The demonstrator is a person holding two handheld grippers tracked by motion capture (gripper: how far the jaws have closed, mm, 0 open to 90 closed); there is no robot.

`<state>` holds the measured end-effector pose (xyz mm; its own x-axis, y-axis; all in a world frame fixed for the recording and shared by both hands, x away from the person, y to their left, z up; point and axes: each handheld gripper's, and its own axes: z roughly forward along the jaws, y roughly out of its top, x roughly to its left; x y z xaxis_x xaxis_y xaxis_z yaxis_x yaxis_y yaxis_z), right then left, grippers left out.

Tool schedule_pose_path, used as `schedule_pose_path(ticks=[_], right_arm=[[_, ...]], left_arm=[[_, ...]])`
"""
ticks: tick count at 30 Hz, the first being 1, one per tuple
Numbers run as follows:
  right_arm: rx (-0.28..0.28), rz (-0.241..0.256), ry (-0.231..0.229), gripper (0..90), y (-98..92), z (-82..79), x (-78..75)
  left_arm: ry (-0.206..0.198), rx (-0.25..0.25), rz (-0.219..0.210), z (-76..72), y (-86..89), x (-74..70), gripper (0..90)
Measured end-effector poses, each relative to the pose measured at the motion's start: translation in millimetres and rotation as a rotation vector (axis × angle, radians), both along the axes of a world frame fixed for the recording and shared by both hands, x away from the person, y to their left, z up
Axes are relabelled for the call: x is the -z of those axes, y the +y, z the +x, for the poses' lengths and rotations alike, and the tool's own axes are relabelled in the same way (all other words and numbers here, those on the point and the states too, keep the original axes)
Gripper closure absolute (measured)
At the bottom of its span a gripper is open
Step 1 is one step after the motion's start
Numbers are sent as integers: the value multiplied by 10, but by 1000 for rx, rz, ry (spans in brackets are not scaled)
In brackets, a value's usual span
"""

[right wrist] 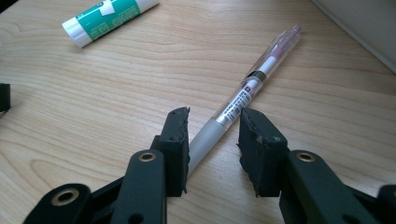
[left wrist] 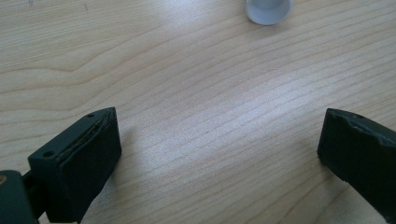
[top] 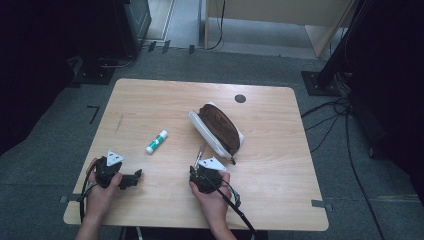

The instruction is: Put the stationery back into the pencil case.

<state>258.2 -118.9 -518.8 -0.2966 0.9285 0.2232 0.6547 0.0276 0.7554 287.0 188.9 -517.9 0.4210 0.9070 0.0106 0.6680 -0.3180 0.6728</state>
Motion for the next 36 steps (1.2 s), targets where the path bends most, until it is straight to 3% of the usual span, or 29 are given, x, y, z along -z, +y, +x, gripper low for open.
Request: schedule_pose_path(ticks=[8, 15, 22, 32, 36], right_arm=[[0, -68, -24, 691, 93, -17, 27], [-79, -105, -41, 778, 124, -13, 22], [-123, -185, -60, 808, 69, -13, -2], [-159, -191, -57, 735, -18, -24, 12], [-157, -192, -65, 762, -102, -15, 18]], left_arm=[[0, 7, 1, 1, -4, 0, 0], [-2, 11, 1, -1, -4, 1, 0], [-3, 15, 1, -1, -4, 2, 0], [-11, 17, -4, -4, -11, 10, 0], [-11, 19, -4, -1, -14, 10, 0]])
